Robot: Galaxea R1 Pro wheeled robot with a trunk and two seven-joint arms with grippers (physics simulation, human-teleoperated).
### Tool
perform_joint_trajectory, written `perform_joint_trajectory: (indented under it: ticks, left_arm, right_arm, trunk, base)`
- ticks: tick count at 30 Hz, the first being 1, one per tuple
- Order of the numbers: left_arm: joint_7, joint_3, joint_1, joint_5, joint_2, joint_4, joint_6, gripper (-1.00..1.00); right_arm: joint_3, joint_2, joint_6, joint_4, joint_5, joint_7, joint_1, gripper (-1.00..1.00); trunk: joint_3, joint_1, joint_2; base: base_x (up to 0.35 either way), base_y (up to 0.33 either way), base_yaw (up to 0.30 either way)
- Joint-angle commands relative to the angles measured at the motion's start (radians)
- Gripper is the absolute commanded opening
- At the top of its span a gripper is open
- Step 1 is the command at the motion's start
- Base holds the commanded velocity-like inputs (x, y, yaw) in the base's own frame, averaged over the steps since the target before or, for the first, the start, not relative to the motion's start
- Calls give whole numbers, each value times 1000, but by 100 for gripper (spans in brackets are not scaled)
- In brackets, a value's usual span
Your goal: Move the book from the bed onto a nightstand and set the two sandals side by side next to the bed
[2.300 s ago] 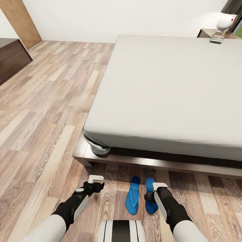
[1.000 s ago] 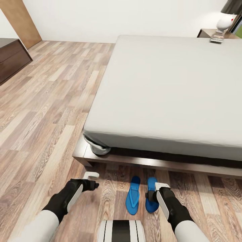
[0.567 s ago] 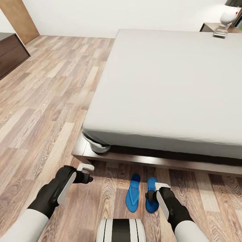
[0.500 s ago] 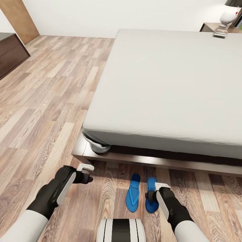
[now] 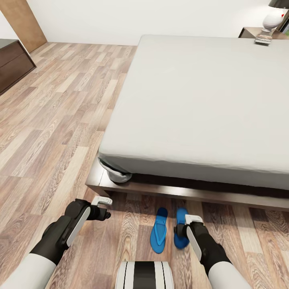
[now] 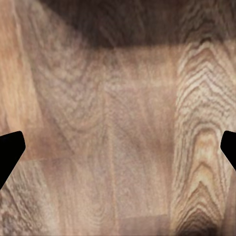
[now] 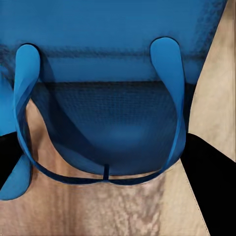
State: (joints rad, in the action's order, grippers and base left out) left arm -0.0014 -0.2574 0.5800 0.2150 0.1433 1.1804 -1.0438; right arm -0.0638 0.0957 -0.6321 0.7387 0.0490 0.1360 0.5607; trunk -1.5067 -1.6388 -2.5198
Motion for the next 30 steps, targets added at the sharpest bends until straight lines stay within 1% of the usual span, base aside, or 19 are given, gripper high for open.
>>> perform_joint_trajectory:
  ticks: [1,8,13,18,21,25,30]
  left_arm:
    - [0,-2,0,1,1,1,-3,100]
    - [1,-2,0,2,1,-1,-3,100]
    - [0,-2,0,1,1,-3,-3,100]
    - [2,-3,0,1,1,-5,-3,100]
    - [1,-3,0,2,1,-5,-3,100]
    - [2,-3,0,2,1,-6,-3,100]
    - [0,-3,0,2,1,-6,-3,100]
  right_arm:
    - [-3,1,-3,2,7,6,4,-100]
    - [-5,-1,-2,1,7,6,22,-100]
    - [-5,-1,-2,0,9,7,23,-100]
    - [-5,-1,-3,-1,10,7,24,-100]
    - [-4,0,-3,-1,11,6,24,-100]
    - [-4,1,-3,-1,11,7,24,-100]
    - [-4,1,-3,-1,11,6,24,-100]
  trunk:
    - [-1,0,0]
    - [-28,-3,-2]
    - [-28,-3,-2]
    - [-47,-5,-3]
    - [-47,-5,-3]
    - [-63,-7,-4]
    - [-63,-7,-4]
  base:
    - [0,0,0]
    - [0,0,0]
    - [0,0,0]
    - [0,0,0]
    - [0,0,0]
    - [0,0,0]
    - [0,0,0]
